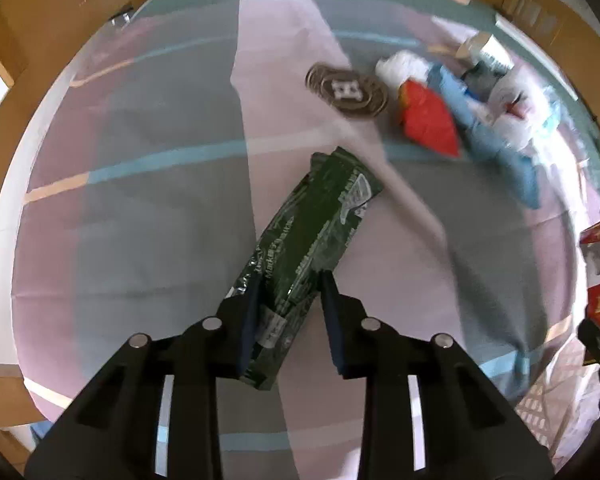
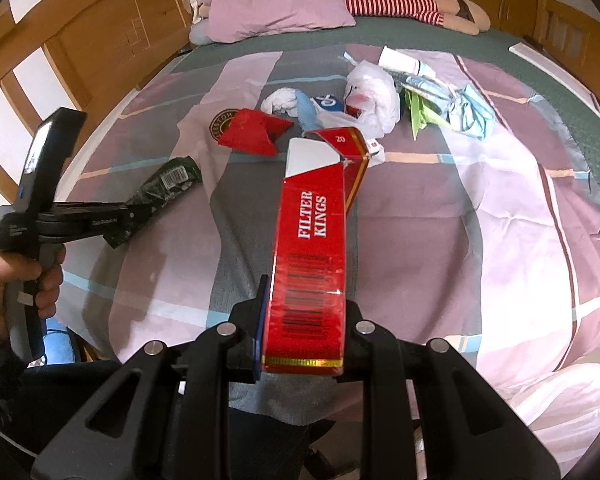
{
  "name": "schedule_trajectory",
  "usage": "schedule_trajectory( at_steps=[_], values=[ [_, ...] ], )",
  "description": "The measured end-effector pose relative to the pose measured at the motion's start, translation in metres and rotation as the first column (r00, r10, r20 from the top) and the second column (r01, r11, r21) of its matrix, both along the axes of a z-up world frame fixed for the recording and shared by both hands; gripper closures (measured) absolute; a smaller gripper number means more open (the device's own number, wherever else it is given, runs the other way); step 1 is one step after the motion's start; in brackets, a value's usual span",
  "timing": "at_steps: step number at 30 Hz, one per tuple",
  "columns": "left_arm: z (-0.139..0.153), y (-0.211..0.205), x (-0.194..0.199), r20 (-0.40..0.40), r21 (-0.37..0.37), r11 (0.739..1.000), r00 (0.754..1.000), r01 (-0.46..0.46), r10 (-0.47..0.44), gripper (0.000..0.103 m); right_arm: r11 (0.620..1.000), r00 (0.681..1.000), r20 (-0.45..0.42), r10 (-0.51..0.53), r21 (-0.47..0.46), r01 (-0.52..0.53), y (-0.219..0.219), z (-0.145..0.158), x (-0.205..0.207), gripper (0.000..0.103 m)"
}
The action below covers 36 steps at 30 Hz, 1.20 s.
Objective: Collect trash
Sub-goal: 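Grasp the green wrapper with the left gripper while the right holds the red box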
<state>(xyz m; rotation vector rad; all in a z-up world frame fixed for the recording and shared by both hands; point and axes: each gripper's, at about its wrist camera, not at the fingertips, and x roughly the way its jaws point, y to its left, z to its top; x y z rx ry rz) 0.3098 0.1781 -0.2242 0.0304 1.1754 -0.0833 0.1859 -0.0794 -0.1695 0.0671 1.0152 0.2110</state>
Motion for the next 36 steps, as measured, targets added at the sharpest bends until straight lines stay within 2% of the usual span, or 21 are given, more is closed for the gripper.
schedule_trajectory(
  at_steps=[6, 36],
  values=[
    [0.016, 0.001, -0.011, 0.056, -0.034, 0.999, 0.998, 0.002, -0.001, 0.073, 1.000, 1.000, 0.023, 0.014, -0.014, -0.014, 0.007, 0.005, -0.005, 0.079],
    [0.030, 0.003, -0.022, 0.127, -0.070, 0.998, 0.992, -0.007, 0.016, 0.073, 0.998, 0.997, 0.052, 0.049, -0.027, -0.048, 0.023, 0.009, -0.014, 0.079]
  ],
)
